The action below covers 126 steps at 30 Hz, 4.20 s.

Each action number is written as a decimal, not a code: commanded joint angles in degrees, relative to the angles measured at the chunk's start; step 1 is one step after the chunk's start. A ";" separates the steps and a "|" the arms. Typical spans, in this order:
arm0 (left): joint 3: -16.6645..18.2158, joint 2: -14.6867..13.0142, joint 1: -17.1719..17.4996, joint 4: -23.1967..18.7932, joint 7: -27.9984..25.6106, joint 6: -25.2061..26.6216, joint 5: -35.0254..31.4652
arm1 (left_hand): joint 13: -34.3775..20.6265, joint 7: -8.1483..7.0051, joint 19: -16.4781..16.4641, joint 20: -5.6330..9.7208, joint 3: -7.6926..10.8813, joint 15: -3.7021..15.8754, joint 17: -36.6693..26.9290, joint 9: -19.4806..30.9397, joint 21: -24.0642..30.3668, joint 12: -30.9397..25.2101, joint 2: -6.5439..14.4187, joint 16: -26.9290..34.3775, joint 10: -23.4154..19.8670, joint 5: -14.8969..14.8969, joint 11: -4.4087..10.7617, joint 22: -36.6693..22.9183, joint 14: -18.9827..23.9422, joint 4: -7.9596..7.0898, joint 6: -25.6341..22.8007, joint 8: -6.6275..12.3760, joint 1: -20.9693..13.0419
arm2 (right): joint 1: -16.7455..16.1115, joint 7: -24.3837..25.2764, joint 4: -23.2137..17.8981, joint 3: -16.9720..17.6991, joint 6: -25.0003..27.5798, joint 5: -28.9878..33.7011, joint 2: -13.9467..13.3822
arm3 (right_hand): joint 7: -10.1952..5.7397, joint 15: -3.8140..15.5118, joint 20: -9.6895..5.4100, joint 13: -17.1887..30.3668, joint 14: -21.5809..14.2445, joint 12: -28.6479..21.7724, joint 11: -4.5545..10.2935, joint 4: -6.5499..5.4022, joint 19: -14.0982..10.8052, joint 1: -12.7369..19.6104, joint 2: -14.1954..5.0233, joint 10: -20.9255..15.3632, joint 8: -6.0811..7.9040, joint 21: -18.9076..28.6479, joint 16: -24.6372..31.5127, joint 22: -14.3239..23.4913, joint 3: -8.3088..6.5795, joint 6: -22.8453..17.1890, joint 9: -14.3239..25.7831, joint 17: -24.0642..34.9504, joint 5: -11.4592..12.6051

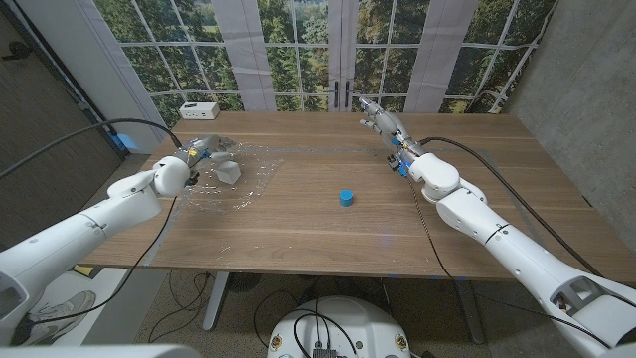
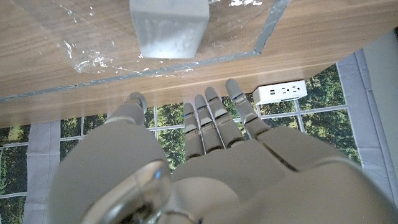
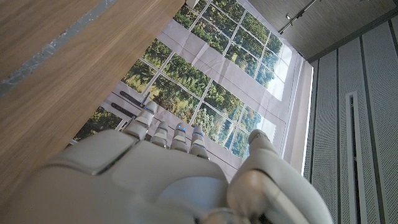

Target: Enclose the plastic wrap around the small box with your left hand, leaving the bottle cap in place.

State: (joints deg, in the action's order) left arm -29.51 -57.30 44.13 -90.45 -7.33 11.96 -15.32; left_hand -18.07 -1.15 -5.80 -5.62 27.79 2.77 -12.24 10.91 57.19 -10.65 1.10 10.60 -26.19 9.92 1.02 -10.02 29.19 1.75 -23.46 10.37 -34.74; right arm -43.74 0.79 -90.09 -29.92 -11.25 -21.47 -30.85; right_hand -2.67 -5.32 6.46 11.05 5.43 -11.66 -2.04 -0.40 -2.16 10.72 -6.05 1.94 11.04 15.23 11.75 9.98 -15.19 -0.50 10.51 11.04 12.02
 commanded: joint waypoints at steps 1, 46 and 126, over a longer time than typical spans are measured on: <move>0.54 -1.50 -3.70 0.65 7.00 0.97 3.23 | 0.24 -0.10 -0.28 -0.08 1.04 0.94 0.08 0.11 -0.49 -1.25 1.63 0.83 -1.84 0.39 0.67 -0.11 -0.10 1.36 -2.76 1.25 -1.34 | -0.38 -0.70 -0.26 -0.02 -0.63 -0.59 0.11 | -0.22 -0.25 -0.07 0.22 -0.41 0.15 -0.11 -0.07 -0.41 -0.57 0.13 -0.30 0.01 -0.29 -0.02 0.26 -0.08 -0.35 0.13 0.26 -0.27; -24.42 15.80 -38.43 28.89 31.06 3.96 -17.95 | 1.72 -2.69 2.59 -0.45 -1.58 1.18 0.86 0.17 -4.54 -2.25 1.07 1.01 -3.11 -0.18 3.76 -0.18 -6.86 7.32 -3.05 0.70 -7.13 | 6.96 -6.40 8.68 -2.99 -3.98 0.01 4.74 | -0.19 -0.21 -0.04 0.21 -0.59 0.11 -0.11 0.07 -0.64 -0.62 0.17 -0.57 0.20 -0.81 -0.07 0.28 -0.19 -1.21 0.13 0.16 -0.22; -43.13 26.51 -39.57 42.17 16.21 9.46 -31.54 | 2.08 -3.70 -4.90 5.61 -7.11 7.58 2.16 1.33 -7.39 -6.37 4.67 1.93 -9.81 1.43 9.71 -0.64 -6.79 7.72 -25.72 6.05 -20.70 | 8.11 -7.77 11.31 -2.89 -4.63 -0.65 4.86 | -0.33 -0.25 -0.04 0.24 -1.05 -0.05 -0.40 -0.20 -1.16 -1.37 0.20 -1.52 0.10 -1.64 -0.01 0.31 -0.19 -1.57 0.14 0.17 -0.25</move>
State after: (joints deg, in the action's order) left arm -74.45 -26.63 1.37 -41.18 13.40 21.50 -50.23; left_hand -15.49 -5.09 -9.60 -0.29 19.89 2.37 -10.13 11.53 49.37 -15.91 4.37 12.02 -32.94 12.31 9.55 -10.50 20.28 9.08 -43.88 14.69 -52.61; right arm -35.73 -7.03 -78.61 -32.79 -15.98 -22.21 -25.98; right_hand -2.87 -5.53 6.35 11.04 4.60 -11.66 -2.36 -0.40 -2.88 9.82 -5.89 0.82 11.04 13.74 11.74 9.98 -15.19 -1.54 10.52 11.04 12.02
